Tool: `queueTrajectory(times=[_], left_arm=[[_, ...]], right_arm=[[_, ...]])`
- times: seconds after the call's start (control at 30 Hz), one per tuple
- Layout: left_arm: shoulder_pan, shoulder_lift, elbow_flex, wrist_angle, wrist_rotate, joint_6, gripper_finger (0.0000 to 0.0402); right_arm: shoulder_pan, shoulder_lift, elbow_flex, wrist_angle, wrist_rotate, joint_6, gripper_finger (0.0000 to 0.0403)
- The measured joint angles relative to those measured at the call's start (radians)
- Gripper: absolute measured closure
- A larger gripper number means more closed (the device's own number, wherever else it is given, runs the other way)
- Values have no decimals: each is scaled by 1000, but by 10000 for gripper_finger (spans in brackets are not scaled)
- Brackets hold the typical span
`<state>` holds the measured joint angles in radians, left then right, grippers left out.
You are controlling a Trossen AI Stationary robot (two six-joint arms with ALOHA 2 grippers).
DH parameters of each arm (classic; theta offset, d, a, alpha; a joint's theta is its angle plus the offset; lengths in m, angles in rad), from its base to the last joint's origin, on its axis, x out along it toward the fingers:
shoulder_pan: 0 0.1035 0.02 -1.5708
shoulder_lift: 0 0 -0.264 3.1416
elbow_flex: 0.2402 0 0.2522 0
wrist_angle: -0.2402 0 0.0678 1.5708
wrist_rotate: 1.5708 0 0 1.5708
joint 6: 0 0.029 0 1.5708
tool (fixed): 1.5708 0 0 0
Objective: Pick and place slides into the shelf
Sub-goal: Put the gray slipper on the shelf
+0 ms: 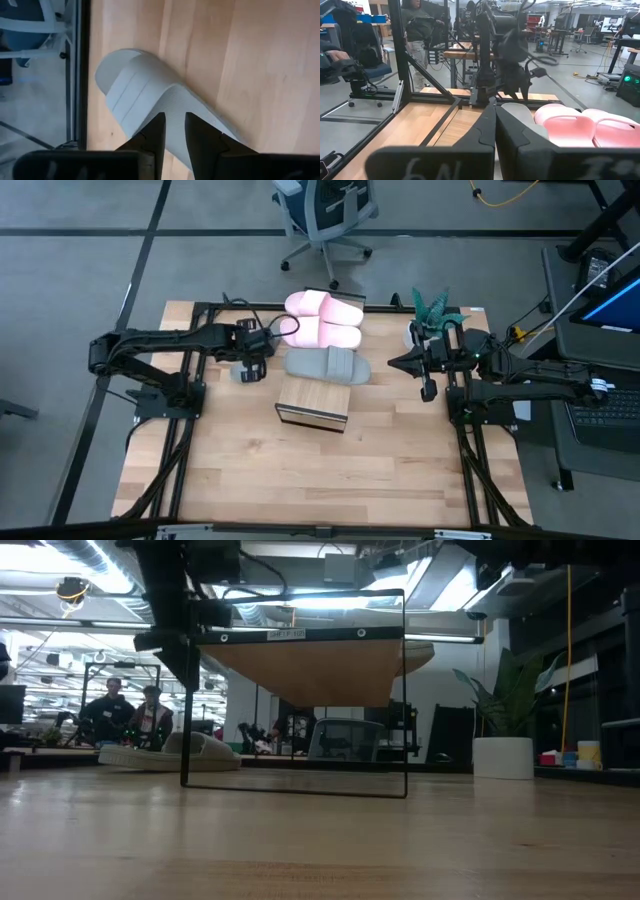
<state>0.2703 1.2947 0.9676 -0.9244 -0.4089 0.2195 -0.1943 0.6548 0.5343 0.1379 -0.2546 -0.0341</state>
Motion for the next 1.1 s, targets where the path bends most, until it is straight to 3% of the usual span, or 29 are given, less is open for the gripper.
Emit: queueTrajectory(times=[0.4,0.67,1.1], left_arm=[[37,129,0,29,-35,27,295],[75,147,0,28,-35,41,254],[81,148,0,37,-35,129,246]], right_arm=[[0,0,0,-2,0,0,398],[0,0,0,-2,0,3,398],[0,0,0,-2,0,0,398]])
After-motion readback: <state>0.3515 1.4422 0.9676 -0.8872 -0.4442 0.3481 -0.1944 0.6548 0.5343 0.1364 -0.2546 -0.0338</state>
